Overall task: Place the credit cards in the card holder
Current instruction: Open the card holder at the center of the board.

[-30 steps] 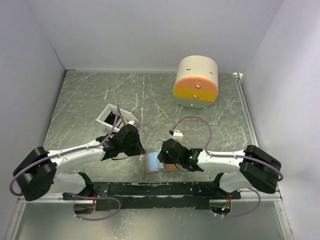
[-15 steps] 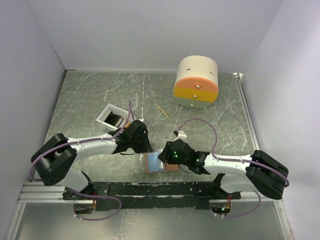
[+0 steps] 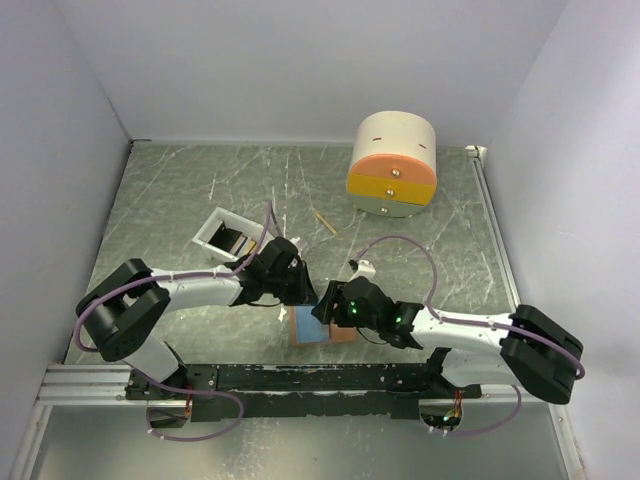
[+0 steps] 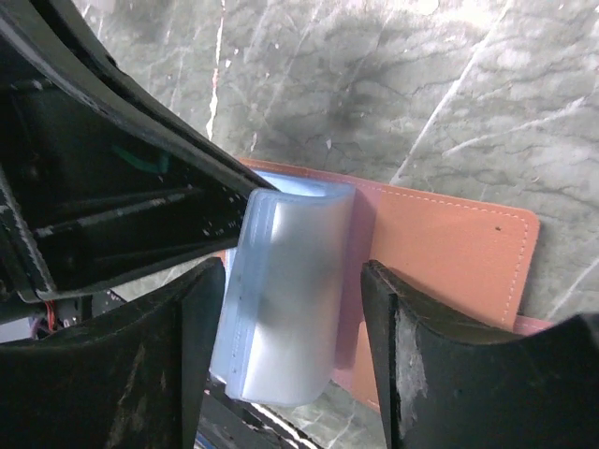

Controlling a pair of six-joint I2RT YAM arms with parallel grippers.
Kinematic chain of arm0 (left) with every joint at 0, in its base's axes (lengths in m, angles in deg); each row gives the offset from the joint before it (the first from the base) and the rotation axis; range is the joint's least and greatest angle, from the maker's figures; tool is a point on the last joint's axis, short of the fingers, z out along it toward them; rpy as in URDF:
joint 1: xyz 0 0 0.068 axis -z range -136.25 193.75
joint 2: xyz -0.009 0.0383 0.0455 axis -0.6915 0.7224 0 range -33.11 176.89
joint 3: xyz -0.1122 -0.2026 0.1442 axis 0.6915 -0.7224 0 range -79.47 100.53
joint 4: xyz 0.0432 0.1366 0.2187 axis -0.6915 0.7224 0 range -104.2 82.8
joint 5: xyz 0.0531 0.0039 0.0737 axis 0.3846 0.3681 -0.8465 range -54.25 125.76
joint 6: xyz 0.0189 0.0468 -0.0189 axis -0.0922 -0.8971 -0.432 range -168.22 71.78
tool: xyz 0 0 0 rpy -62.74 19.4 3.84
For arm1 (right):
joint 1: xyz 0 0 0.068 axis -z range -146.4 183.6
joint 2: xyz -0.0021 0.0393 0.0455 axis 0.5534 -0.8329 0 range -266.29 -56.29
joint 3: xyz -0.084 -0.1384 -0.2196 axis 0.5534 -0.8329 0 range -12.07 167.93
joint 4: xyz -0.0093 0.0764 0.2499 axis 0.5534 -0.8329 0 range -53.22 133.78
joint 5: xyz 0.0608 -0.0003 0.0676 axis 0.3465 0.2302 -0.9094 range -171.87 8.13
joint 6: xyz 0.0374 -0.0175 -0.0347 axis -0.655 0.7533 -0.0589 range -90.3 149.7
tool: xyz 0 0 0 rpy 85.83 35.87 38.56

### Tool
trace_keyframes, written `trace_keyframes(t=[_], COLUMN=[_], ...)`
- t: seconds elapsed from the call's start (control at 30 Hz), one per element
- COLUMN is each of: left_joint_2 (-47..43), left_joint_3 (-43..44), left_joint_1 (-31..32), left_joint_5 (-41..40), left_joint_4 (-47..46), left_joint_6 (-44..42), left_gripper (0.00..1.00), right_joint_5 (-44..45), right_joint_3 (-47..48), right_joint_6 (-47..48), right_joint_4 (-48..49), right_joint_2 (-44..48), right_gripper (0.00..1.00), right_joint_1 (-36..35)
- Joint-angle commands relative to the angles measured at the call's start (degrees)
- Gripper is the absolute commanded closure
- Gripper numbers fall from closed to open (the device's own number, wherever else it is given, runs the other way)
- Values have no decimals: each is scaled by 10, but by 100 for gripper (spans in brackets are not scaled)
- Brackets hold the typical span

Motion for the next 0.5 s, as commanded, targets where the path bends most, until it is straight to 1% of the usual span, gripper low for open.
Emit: trace_keyframes(t=[0.0,0.07,0.17,0.27,0.33,0.47], left_joint_2=[18,33,48,53,60,80], left_joint_3=[-21,-25,-24,-15,-4,8], left_joint_1=[0,0,2,7,9,12], left_joint_5=[95,113,125,125,121,114], left_joint_4=[-117,-149,-171,-176,-168,-161], left_joint_6=[18,25,32,29,23,20], left_gripper=[80,80,80,80,80,80], right_joint_5=[46,65,77,71,63,28], right_joint_3=[35,52,83,106,109,98], right_joint_6=[6,8,31,48,52,59], right_joint_4=[-89,-142,-206,-256,-263,-229], right_joint_2=[39,60,89,106,120,135], right_gripper=[37,36,35,40,44,50], right_joint_1=[3,3,4,2,0,-2])
